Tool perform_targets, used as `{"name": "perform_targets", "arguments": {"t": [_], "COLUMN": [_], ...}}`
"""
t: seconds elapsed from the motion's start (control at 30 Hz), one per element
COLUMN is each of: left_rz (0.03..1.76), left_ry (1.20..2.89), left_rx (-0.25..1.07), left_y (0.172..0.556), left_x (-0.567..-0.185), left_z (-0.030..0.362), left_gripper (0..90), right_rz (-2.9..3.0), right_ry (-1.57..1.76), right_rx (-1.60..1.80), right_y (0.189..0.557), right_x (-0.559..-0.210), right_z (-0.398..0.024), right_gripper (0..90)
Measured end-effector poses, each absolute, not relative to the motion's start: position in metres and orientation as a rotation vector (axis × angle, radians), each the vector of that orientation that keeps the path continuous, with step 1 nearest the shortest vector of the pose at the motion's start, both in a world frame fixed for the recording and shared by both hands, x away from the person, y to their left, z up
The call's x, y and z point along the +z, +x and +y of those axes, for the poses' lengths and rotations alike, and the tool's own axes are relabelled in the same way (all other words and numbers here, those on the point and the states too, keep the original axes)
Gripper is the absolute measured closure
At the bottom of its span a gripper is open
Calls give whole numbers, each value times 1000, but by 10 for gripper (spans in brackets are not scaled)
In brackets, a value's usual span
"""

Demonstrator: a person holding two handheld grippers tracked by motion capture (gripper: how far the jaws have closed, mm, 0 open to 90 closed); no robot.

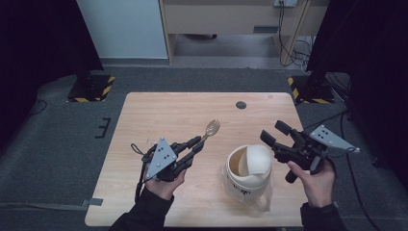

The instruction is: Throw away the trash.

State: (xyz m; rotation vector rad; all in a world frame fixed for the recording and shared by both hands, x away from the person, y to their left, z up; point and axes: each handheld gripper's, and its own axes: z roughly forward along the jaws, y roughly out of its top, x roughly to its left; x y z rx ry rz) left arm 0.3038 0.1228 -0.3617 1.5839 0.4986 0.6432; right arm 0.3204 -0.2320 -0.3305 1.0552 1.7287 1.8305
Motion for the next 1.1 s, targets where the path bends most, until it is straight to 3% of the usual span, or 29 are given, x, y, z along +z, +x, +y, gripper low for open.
{"name": "perform_targets", "arguments": {"t": [0.57, 0.83, 1.0, 1.1], "left_rz": [400, 369, 373, 384], "left_ry": [1636, 1627, 1634, 1632], "left_rx": [624, 639, 615, 582], "left_y": [295, 289, 289, 289], "left_x": [-365, -368, -369, -370], "left_z": [83, 69, 66, 67], "left_gripper": [795, 795, 795, 794], "right_rz": [1816, 1871, 1894, 1907], "right_ry": [942, 978, 979, 983], "right_rx": [1944, 2009, 2014, 2044], "right_y": [313, 314, 312, 311], "right_x": [-331, -339, -342, -342], "right_z": [-187, -181, -178, -178], "right_gripper": [392, 563, 759, 824]}}
